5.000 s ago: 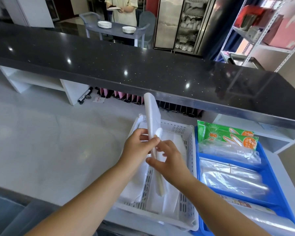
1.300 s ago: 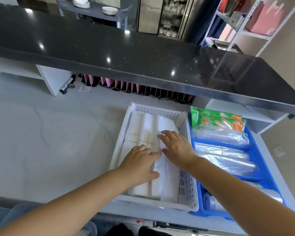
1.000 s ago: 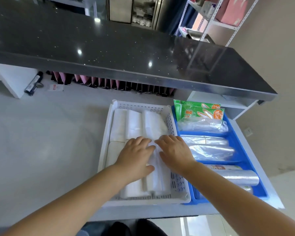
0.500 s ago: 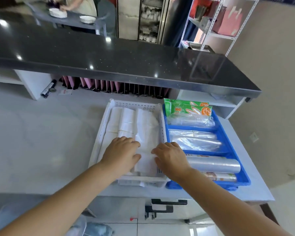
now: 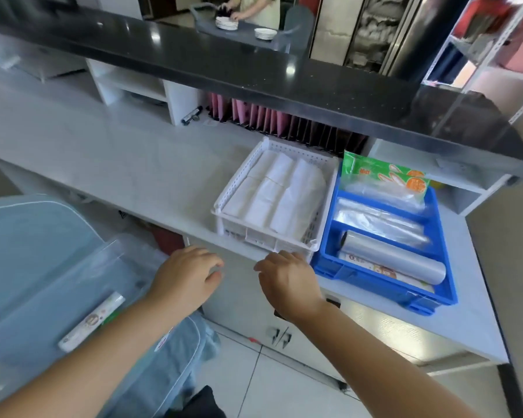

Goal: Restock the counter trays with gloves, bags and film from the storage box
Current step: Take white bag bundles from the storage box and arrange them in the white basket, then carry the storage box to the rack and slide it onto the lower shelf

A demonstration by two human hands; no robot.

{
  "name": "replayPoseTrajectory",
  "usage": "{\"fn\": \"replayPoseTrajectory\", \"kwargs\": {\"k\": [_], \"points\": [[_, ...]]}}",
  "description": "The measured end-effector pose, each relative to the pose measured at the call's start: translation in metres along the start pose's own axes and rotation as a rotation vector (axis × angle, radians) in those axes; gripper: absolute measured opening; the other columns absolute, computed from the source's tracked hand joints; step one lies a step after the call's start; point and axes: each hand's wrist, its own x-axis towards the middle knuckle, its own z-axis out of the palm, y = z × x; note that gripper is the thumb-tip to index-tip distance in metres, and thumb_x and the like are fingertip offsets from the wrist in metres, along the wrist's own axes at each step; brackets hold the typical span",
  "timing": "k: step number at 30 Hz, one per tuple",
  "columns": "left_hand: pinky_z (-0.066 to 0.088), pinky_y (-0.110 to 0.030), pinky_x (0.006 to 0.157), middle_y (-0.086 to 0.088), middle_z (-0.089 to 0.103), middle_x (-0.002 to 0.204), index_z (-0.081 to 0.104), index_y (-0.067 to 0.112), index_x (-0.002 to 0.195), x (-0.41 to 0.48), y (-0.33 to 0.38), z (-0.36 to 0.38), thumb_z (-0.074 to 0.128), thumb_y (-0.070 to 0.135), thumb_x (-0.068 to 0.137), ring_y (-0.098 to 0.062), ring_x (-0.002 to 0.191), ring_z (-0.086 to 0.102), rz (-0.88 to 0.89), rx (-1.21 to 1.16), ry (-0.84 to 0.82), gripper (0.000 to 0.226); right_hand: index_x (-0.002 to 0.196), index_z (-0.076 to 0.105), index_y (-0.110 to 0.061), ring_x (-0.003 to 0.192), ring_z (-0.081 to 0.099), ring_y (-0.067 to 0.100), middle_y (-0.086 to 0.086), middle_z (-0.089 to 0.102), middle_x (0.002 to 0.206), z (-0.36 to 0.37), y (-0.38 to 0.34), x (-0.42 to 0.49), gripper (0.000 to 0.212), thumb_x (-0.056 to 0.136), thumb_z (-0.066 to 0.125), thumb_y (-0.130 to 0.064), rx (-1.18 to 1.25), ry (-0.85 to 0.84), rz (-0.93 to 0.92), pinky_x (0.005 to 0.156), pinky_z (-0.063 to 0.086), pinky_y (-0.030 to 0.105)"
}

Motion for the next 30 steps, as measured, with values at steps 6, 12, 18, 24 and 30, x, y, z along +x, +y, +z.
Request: {"fn": "replayPoseTrajectory", "kwargs": {"k": [6, 12, 18, 24, 30], "points": [[0.047, -0.034, 0.076, 0.0, 0.072, 0.098, 0.071, 0.02, 0.094, -0.067, -0.079, -0.035, 0.062, 0.024, 0.081, -0.027, 0.095, 0.06, -0.215, 0.085, 0.004, 0.016, 0.072, 0.071, -0.014, 0.057, 0.062, 0.028, 0.004, 0.068, 0.064, 0.026, -0.065, -0.002, 0.015, 0.066, 0.065, -0.002, 0.045, -0.069, -0.082, 0.053, 0.052, 0.031], [0.047, -0.033, 0.073, 0.0, 0.071, 0.099, 0.07, 0.023, 0.093, -0.118, -0.181, -0.053, 0.063, 0.023, 0.08, -0.026, 0.096, 0.06, -0.41, 0.089, -0.007, 0.015, 0.072, 0.071, -0.011, 0.062, 0.063, 0.03, 0.007, 0.07, 0.069, 0.062, -0.131, 0.008, 0.017, 0.068, 0.058, -0.001, 0.014, -0.198, -0.075, 0.059, 0.053, 0.035], [0.05, -0.035, 0.071, -0.001, 0.072, 0.094, 0.07, 0.022, 0.09, -0.142, -0.307, -0.055, 0.062, 0.023, 0.08, -0.026, 0.091, 0.062, -0.436, 0.067, -0.115, 0.014, 0.093, 0.073, -0.017, 0.081, 0.065, 0.032, 0.008, 0.073, 0.088, 0.123, -0.212, 0.04, 0.024, 0.08, 0.054, -0.01, 0.095, -0.292, 0.061, 0.071, 0.051, 0.034], [0.05, -0.037, 0.067, -0.006, 0.066, 0.098, 0.065, 0.015, 0.093, -0.143, -0.42, -0.042, 0.054, 0.018, 0.082, -0.028, 0.089, 0.06, -0.431, 0.074, -0.334, 0.017, 0.109, 0.063, -0.03, 0.101, 0.062, 0.025, -0.001, 0.067, 0.113, 0.205, -0.283, 0.054, 0.03, 0.087, 0.047, -0.02, 0.122, -0.533, 0.506, 0.081, 0.048, 0.03], [0.047, -0.039, 0.074, -0.008, 0.055, 0.114, 0.054, 0.011, 0.114, -0.128, -0.479, -0.011, 0.051, 0.016, 0.086, -0.027, 0.106, 0.05, -0.356, 0.106, -0.493, 0.028, 0.121, 0.05, -0.022, 0.098, 0.061, 0.027, 0.005, 0.066, 0.107, 0.256, -0.312, 0.041, 0.035, 0.086, 0.045, -0.019, 0.066, -0.621, 0.785, 0.067, 0.041, 0.03]]}}
